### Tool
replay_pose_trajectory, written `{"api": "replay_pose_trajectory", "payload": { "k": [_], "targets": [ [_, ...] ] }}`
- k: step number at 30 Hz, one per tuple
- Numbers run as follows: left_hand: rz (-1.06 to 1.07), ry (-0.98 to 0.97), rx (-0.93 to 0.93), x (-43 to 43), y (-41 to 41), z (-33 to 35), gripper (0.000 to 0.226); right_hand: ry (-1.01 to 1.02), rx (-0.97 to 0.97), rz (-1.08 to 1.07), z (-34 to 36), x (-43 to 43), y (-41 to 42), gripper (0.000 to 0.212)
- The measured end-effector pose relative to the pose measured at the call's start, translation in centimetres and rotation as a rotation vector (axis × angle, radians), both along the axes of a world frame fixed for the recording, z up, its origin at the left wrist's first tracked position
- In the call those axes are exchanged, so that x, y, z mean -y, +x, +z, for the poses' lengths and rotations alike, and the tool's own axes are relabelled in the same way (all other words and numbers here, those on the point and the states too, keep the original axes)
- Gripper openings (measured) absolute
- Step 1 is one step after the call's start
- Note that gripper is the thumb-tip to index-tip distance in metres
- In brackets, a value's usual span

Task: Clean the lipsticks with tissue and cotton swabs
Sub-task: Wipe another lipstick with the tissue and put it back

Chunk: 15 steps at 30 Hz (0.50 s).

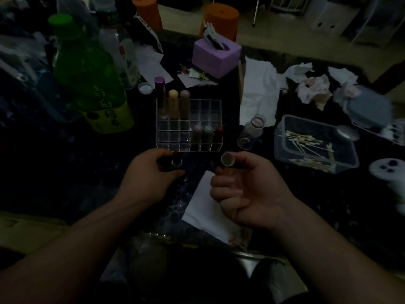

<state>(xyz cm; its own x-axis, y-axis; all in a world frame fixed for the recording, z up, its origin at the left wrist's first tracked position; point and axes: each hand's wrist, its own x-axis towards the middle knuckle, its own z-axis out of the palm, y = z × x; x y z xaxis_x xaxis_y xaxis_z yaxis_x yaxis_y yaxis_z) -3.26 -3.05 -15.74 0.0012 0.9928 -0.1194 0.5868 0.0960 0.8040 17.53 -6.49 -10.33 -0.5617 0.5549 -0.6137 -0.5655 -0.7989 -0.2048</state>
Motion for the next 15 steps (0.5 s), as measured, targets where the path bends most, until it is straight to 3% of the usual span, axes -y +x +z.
{"api": "replay_pose_trajectory", "payload": {
  "k": [9, 15],
  "targets": [
    [-0.007, 0.015, -0.064, -0.01, 0.19, -0.09, 0.032, 0.036, 0.014, 0.060, -0.03, 0.28, -0.21, 0.026],
    [-0.049, -0.009, -0.108, 0.20, -0.51, 0.56, 0.055, 0.111, 0.105, 0.123, -0.09, 0.44, -0.27, 0.028]
  ]
}}
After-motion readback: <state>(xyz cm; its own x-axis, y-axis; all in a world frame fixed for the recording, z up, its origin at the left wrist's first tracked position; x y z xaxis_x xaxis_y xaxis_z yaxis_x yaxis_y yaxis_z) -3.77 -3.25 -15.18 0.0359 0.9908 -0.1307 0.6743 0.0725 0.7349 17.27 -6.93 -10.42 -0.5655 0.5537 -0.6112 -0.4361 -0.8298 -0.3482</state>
